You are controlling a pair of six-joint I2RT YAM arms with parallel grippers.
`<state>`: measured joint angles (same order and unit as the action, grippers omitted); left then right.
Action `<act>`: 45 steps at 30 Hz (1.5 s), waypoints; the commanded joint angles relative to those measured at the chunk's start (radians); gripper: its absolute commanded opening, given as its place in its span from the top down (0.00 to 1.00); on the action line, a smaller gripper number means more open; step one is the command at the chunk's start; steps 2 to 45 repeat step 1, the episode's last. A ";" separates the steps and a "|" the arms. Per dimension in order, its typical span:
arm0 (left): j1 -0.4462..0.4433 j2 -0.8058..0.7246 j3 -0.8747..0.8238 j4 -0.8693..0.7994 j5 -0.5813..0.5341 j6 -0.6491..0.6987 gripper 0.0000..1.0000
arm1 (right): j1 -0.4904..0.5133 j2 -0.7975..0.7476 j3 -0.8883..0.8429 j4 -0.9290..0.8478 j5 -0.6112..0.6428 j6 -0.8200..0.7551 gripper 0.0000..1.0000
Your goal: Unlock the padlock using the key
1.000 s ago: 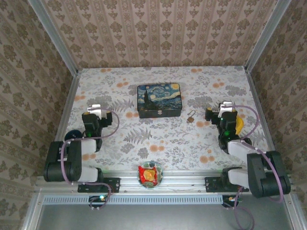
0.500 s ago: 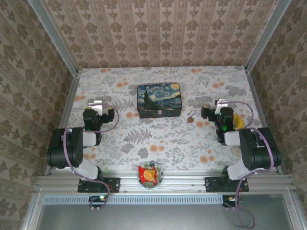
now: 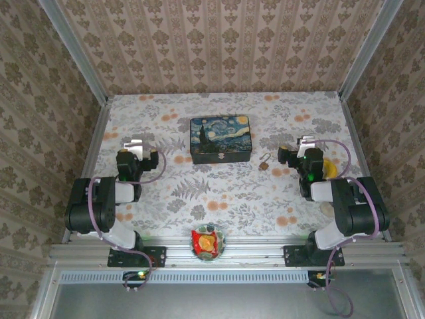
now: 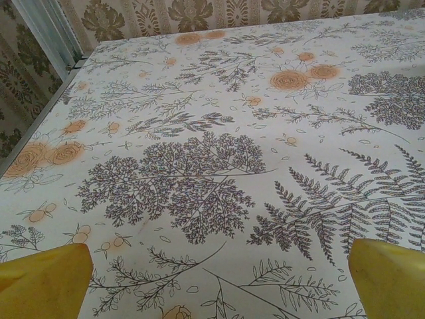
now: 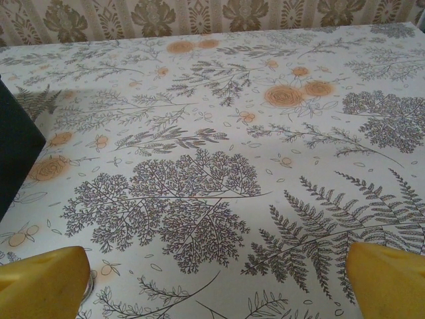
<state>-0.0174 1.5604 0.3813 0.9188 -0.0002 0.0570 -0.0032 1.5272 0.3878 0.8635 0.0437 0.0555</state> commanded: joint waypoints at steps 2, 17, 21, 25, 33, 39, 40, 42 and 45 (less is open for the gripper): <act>0.002 -0.003 0.012 -0.001 -0.009 0.012 0.00 | -0.006 -0.002 0.014 -0.003 -0.010 -0.002 0.00; 0.002 -0.003 0.012 -0.001 -0.009 0.012 0.00 | -0.006 -0.002 0.014 -0.003 -0.010 -0.002 0.00; 0.002 -0.003 0.012 -0.001 -0.009 0.012 0.00 | -0.006 -0.002 0.014 -0.003 -0.010 -0.002 0.00; 0.002 -0.003 0.012 -0.001 -0.009 0.012 0.00 | -0.006 -0.002 0.014 -0.003 -0.010 -0.002 0.00; 0.002 -0.003 0.012 -0.001 -0.009 0.012 0.00 | -0.006 -0.002 0.014 -0.003 -0.010 -0.002 0.00; 0.002 -0.003 0.012 -0.001 -0.009 0.012 0.00 | -0.006 -0.002 0.014 -0.003 -0.010 -0.002 0.00; 0.002 -0.003 0.012 -0.001 -0.009 0.012 0.00 | -0.006 -0.002 0.014 -0.003 -0.010 -0.002 0.00; 0.002 -0.003 0.012 -0.001 -0.009 0.012 0.00 | -0.006 -0.002 0.014 -0.003 -0.010 -0.002 0.00; 0.002 -0.003 0.012 -0.001 -0.009 0.012 0.00 | -0.006 -0.002 0.014 -0.003 -0.010 -0.002 0.00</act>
